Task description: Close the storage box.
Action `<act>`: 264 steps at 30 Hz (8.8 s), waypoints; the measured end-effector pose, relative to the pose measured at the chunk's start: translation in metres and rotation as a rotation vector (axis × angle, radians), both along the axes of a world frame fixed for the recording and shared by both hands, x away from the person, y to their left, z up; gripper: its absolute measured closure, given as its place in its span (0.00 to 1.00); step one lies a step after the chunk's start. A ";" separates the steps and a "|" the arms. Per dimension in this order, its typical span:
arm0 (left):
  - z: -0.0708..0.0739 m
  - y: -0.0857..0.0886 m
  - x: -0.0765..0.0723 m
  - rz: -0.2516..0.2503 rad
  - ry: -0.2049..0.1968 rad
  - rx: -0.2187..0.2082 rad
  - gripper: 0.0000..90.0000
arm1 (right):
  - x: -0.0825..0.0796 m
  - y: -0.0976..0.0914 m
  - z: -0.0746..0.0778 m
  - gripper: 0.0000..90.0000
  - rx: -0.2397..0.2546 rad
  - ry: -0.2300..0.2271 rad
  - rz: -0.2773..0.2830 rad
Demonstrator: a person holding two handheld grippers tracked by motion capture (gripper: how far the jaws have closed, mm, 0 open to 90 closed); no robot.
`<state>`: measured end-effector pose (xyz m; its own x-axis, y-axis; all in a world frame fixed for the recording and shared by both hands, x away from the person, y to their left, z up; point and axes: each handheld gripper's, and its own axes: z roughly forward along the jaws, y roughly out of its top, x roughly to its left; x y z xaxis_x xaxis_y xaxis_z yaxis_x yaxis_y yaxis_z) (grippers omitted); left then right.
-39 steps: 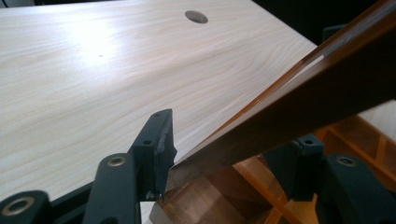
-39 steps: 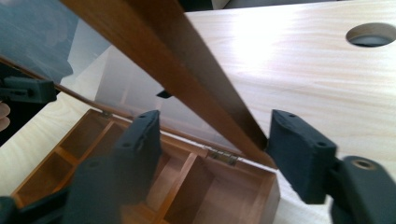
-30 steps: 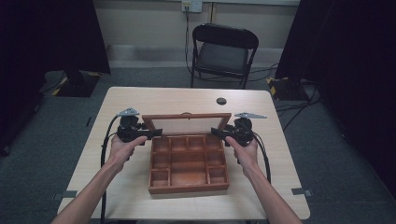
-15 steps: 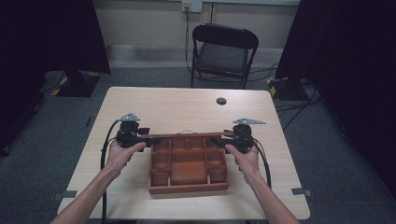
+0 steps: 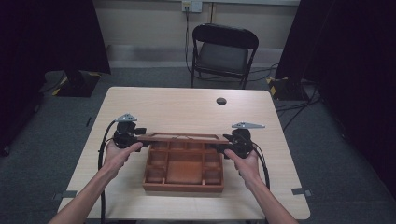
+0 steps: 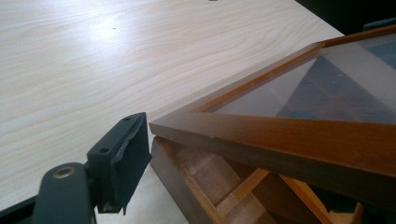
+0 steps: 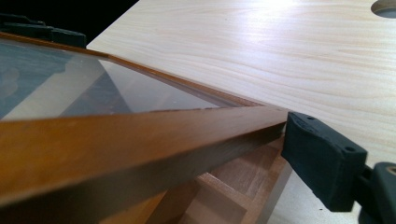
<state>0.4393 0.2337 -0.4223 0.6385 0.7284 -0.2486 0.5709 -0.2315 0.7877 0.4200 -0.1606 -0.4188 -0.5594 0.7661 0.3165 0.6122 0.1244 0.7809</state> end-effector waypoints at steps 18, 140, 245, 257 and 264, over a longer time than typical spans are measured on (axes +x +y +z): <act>0.008 0.004 -0.020 -0.042 -0.044 -0.043 0.23 | -0.012 -0.032 0.003 0.33 -0.011 0.039 -0.049; -0.016 0.026 -0.034 -0.043 0.003 0.047 0.19 | -0.024 0.083 0.064 0.91 -0.080 0.021 0.631; -0.023 0.052 -0.035 0.034 0.053 0.146 0.20 | -0.031 -0.039 0.020 0.25 -0.085 0.030 0.102; -0.049 0.096 -0.028 0.142 0.151 0.235 0.19 | -0.015 -0.110 -0.029 0.17 -0.218 0.137 -0.212; -0.060 0.090 -0.025 0.177 0.169 0.304 0.19 | -0.006 -0.120 -0.048 0.18 -0.307 0.180 -0.303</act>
